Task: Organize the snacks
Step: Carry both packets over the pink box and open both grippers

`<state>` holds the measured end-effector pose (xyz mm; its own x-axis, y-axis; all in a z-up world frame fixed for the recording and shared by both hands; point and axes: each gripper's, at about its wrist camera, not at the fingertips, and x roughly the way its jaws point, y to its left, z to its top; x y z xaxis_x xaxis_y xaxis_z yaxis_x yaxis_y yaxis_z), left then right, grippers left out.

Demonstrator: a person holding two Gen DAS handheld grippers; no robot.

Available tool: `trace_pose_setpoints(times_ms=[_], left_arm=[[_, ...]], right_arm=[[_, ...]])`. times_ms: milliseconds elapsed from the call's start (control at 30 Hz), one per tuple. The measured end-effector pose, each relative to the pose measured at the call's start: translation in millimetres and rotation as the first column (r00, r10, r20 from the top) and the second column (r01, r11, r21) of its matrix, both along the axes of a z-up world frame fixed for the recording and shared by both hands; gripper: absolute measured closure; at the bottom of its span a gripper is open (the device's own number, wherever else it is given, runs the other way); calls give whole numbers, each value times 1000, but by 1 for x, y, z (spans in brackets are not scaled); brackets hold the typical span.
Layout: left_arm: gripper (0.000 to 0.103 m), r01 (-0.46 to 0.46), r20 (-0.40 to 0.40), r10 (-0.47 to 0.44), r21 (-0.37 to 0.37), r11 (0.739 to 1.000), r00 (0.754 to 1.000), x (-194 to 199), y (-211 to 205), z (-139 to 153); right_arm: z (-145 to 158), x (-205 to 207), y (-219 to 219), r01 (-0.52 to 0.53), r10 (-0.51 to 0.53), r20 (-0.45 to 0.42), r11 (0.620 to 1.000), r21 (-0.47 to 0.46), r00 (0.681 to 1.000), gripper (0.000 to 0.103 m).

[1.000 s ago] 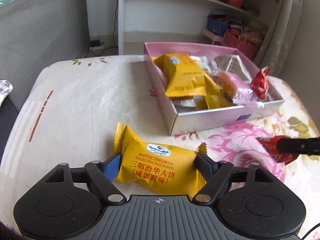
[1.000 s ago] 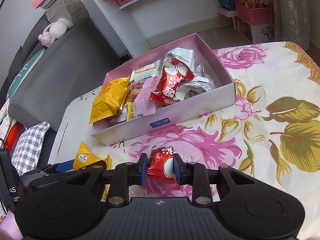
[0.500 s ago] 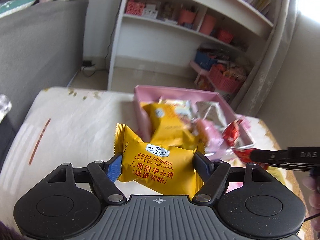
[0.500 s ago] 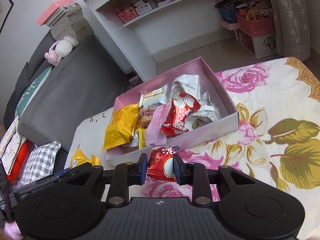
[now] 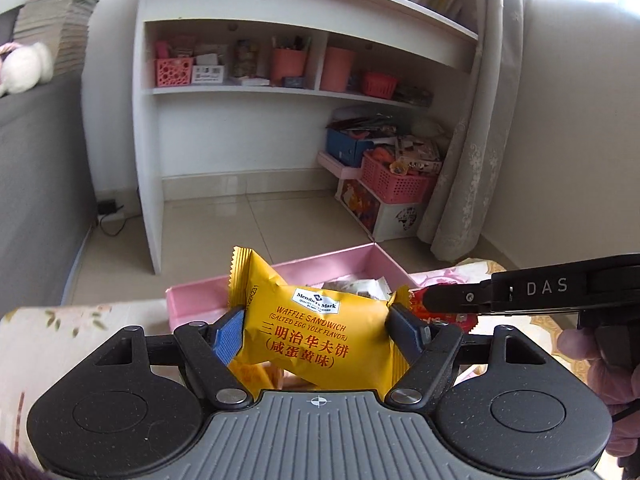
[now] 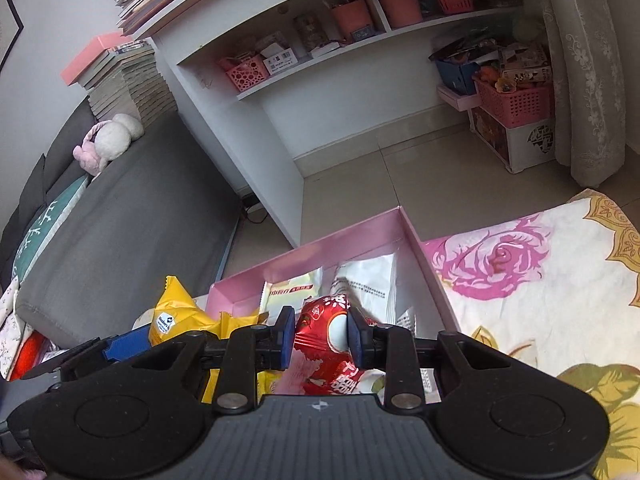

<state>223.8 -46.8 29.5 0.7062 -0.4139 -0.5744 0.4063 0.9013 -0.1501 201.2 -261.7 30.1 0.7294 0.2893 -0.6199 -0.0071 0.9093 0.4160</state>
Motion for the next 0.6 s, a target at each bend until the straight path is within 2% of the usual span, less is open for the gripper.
trace_pose_setpoints(times_ms=[167, 267, 333, 367, 600], left_arm=[[25, 3, 22, -3, 32, 999, 1000, 20, -17, -9], [20, -14, 25, 13, 43, 999, 1000, 26, -22, -13], [9, -15, 17, 14, 43, 999, 1000, 27, -23, -13], [8, -12, 18, 11, 43, 999, 1000, 25, -22, -13], [4, -12, 11, 12, 56, 998, 1000, 13, -23, -6]], right_arm=[[-8, 16, -8, 18, -18, -6, 1000, -10, 1000, 82], [-12, 20, -12, 23, -23, 0, 999, 23, 1000, 78], [-13, 21, -15, 37, -37, -1, 998, 47, 999, 68], [-13, 21, -17, 40, -40, -2, 997, 58, 999, 60], [-8, 11, -20, 38, -38, -1, 998, 56, 999, 53]])
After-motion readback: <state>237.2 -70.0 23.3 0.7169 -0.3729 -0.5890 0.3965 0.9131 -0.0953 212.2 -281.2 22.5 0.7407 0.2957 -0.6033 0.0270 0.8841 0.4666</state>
